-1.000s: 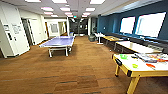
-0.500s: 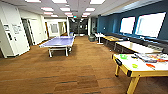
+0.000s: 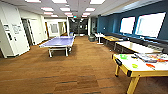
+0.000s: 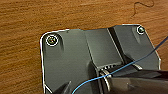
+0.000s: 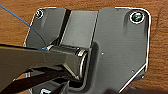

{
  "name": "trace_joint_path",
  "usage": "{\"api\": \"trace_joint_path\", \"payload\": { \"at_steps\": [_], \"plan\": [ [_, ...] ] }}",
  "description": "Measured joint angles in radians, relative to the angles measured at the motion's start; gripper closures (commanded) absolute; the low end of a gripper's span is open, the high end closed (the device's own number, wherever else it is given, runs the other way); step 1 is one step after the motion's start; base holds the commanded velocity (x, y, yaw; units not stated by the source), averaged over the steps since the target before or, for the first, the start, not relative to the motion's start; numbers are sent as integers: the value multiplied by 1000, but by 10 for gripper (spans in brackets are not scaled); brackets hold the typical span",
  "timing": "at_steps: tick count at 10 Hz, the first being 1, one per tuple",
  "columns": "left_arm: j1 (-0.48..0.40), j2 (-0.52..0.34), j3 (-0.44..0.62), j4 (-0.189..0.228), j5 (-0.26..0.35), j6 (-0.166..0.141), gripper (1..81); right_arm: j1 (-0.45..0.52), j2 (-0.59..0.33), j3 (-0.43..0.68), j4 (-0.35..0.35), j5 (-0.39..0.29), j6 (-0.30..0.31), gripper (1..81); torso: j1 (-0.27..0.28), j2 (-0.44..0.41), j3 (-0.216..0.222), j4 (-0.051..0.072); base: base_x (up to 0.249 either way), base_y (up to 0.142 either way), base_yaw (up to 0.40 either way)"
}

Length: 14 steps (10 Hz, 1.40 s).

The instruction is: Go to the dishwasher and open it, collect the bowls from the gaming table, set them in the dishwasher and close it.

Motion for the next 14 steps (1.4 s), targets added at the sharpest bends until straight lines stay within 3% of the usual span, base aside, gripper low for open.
{"api": "trace_joint_path", "payload": {
  "at_steps": [14],
  "plan": [
    [-4, -3, -4, 0, 22, 0, 10, -2, 8, 0, 0, -2, 1, 10, 0, 0, 0, 0, 0, 0, -365]
  ]
}}
